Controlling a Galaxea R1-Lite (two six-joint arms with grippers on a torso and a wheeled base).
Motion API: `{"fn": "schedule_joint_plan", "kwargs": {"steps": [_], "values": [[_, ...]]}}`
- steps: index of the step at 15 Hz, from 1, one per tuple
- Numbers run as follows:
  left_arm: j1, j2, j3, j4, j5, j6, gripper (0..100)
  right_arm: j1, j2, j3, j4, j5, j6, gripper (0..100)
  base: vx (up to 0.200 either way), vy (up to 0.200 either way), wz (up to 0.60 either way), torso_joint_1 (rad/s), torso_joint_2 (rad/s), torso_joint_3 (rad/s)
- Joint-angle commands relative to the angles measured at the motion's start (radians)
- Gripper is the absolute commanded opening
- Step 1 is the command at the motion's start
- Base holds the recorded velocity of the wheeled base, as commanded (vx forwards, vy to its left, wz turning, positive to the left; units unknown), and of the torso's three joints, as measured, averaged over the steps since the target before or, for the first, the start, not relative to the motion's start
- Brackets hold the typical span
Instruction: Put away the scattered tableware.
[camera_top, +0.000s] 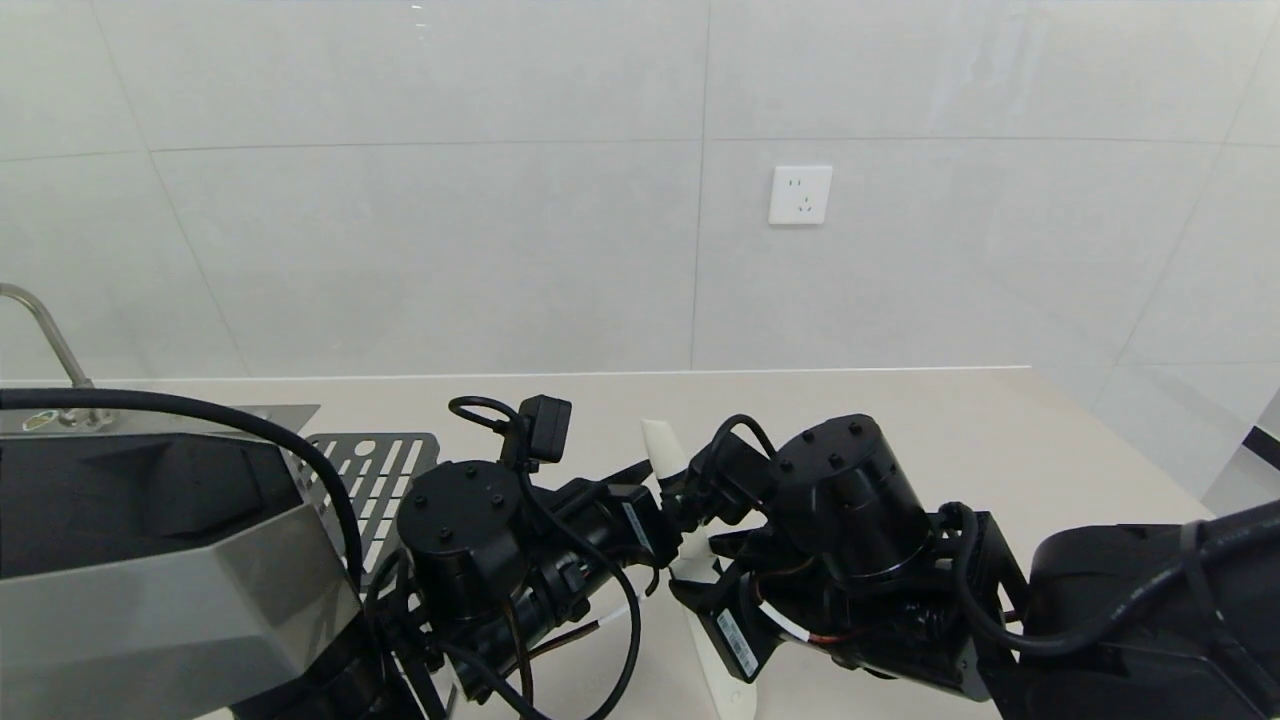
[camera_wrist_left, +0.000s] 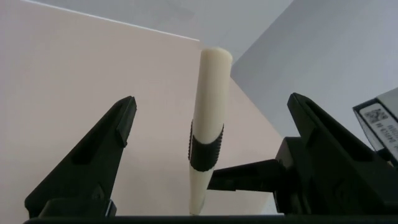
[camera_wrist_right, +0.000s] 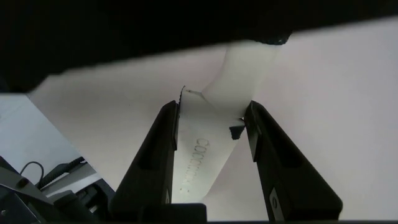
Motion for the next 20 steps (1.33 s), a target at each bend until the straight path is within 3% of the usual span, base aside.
{"fn": "schedule_joint_plan", "kwargs": {"steps": [1, 8, 9, 17, 20], "values": [[-0.011, 0.014, 0.0, -0.001, -0.001, -0.002, 0, 0.0, -0.001, -0.001, 0.0, 0.0, 0.0, 0, 0.0, 0.0, 0.0, 0.0, 0.0, 0.0], [-0.019, 0.025, 0.0, -0.001, -0.005, 0.003, 0, -0.003, -0.001, -0.001, 0.0, 0.005, -0.032, 0, 0.0, 0.0, 0.0, 0.0, 0.0, 0.0], [-0.019, 0.025, 0.0, -0.001, -0.005, 0.003, 0, -0.014, -0.001, 0.002, 0.0, 0.003, -0.057, 100, 0.0, 0.0, 0.0, 0.0, 0.0, 0.0], [-0.016, 0.022, 0.0, -0.001, -0.001, 0.006, 0, -0.046, -0.161, 0.1, 0.0, -0.001, -0.052, 100, 0.0, 0.0, 0.0, 0.0, 0.0, 0.0], [-0.008, -0.026, -0.011, -0.001, 0.018, 0.008, 0, -0.167, -0.447, 0.275, 0.001, 0.002, -0.049, 100, 0.0, 0.0, 0.0, 0.0, 0.0, 0.0]]}}
